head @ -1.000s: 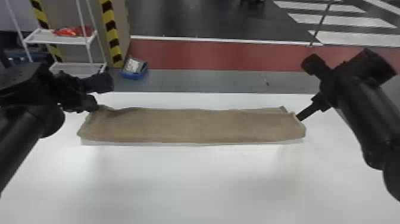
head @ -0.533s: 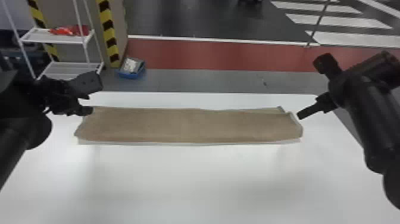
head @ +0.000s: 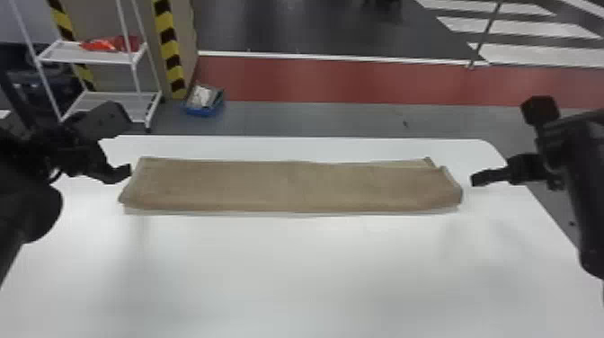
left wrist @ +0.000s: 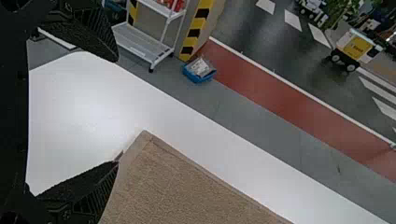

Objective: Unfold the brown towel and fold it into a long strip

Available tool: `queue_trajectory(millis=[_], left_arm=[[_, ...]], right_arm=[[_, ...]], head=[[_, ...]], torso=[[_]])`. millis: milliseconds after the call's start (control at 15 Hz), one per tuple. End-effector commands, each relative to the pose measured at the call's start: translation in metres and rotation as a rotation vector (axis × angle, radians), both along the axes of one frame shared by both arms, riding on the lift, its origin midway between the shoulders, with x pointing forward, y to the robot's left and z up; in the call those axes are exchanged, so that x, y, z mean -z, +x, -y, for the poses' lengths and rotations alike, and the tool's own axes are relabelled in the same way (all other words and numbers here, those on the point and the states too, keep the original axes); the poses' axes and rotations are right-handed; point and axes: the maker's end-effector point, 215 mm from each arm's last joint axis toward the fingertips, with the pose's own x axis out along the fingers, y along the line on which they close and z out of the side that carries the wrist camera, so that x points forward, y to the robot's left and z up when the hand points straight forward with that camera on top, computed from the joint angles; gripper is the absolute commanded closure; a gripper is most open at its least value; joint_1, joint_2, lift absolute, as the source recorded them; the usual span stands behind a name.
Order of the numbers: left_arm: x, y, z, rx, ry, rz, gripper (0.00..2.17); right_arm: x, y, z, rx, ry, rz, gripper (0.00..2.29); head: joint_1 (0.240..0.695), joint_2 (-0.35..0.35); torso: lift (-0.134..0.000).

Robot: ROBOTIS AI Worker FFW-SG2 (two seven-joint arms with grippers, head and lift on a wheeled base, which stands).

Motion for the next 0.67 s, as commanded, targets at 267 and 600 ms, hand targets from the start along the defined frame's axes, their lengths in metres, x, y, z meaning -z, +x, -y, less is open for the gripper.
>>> queue_trajectory(millis=[267, 600], left_arm=[[-0.011, 0.0, 0.026, -0.012, -0.151, 0.114, 0.04], [-0.018, -0.022, 0.011, -0.047, -0.236, 0.164, 0.03]], right_arm=[[0.04, -0.03, 0.026, 0.122, 0.086, 0.022, 0.14], [0.022, -0.018, 0.015, 0.135, 0.123, 0.066, 0.14]], head=[[0.688, -0.151], [0.693, -0.147]], torso=[[-0.123], [-0.123]])
